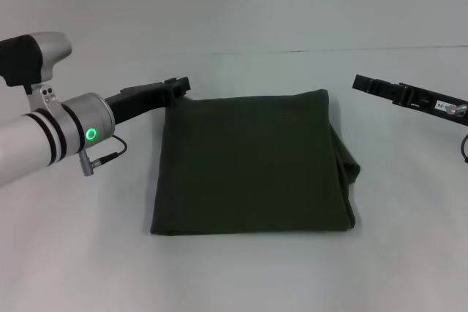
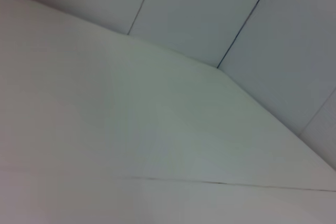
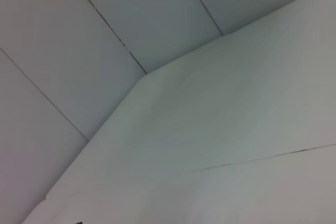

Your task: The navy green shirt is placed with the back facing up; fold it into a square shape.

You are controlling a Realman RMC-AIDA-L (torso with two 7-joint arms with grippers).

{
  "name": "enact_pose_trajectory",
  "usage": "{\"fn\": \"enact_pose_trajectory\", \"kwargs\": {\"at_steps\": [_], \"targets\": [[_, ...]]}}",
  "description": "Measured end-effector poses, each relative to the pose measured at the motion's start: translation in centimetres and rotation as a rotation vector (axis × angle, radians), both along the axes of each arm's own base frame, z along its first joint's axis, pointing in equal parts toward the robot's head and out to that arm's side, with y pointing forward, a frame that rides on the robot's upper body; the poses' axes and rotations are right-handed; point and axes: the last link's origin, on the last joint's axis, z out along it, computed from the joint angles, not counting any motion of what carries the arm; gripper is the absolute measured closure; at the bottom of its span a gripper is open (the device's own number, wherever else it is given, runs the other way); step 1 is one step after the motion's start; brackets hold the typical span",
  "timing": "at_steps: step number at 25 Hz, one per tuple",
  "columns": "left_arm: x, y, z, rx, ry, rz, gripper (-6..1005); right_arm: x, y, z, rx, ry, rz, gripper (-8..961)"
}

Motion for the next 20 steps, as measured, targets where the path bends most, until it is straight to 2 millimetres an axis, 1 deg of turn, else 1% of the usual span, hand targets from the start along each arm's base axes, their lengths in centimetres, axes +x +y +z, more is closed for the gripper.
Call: {"fn": "enact_pose_trajectory", "kwargs": {"at_steps": [3,6,8,10,11,13,15,16,17,20], "targets": [[-0.2,0.1,0.6,0.024,-0.003,0.002,923,0.0,0.0,0.0,0.000,-0.001,-0.001,268],[-0.5,-0.3,1.7,0.042,-0.060,-0.007,799,0.1,0.0,0.1,0.003,-0.003,-0.001,268],[-0.4,-1.4,2.7,0.044,-0.141,-0.051,716,0.2,0.0,0.5,0.007,0.002,0.002,268],[-0.3,-3.5,4.2,0.047,-0.256,-0.140,642,0.1,-0.1,0.9,0.017,0.013,0.018,268],[-0.4,-4.2,4.6,0.046,-0.282,-0.164,605,0.1,-0.4,1.5,0.035,0.028,0.042,268],[-0.6,-5.9,5.2,0.039,-0.336,-0.218,532,0.0,-0.6,1.8,0.045,0.038,0.059,267],[-0.9,-7.4,5.7,0.028,-0.373,-0.255,451,-0.1,-1.0,2.4,0.065,0.053,0.094,267],[-1.1,-8.3,5.8,0.021,-0.390,-0.274,407,-0.2,-1.6,2.9,0.079,0.064,0.142,267],[-1.2,-9.2,6.0,0.015,-0.407,-0.299,364,-0.2,-1.6,2.9,0.079,0.064,0.142,267],[-1.7,-11.6,6.3,0.017,-0.430,-0.366,218,-0.5,-2.7,3.2,0.089,0.068,0.226,249]]}}
